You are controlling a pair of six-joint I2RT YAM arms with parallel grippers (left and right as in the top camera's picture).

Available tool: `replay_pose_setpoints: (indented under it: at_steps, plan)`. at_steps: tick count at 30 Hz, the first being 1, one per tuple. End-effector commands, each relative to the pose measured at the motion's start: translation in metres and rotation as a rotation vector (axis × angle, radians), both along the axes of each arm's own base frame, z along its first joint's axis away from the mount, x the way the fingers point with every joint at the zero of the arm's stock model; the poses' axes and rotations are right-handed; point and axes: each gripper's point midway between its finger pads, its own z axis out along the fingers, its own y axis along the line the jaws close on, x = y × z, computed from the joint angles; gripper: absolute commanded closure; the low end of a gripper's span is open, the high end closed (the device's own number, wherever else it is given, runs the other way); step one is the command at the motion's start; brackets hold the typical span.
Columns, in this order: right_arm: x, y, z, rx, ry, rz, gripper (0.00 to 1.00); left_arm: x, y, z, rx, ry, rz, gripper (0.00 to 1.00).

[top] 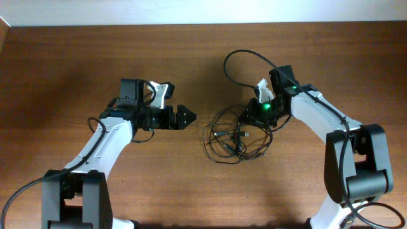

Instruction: Untangle cables

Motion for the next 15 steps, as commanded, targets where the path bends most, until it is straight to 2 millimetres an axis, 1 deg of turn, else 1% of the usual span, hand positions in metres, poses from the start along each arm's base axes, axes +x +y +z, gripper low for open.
replay_pose_setpoints:
  at_steps: [1,3,5,7,10,12,15]
  plan:
    - [-0.021,0.008,-0.007,-0.001,0.075,0.032,0.73,-0.001,0.003,-0.001,0.022,-0.003,0.014,0.01]
    - [-0.032,0.019,-0.007,0.000,0.095,0.066,0.74,0.004,0.015,-0.009,0.102,-0.009,0.055,0.01]
    - [-0.035,0.026,-0.007,0.000,0.096,0.080,0.73,0.007,0.024,-0.014,0.157,-0.014,0.084,0.01]
    - [-0.035,0.029,-0.008,-0.006,0.113,0.052,0.75,0.010,0.031,-0.018,0.201,-0.017,0.107,0.01]
    - [-0.026,0.020,-0.015,-0.071,0.128,-0.047,0.75,0.011,0.033,-0.019,0.214,-0.018,0.113,0.01]
    - [-0.019,0.014,-0.019,-0.110,0.097,-0.059,0.75,0.011,0.033,-0.019,0.214,-0.018,0.113,0.01]
    - [-0.001,0.009,-0.018,-0.112,0.028,-0.086,0.75,0.011,0.033,-0.019,0.214,-0.018,0.113,0.01]
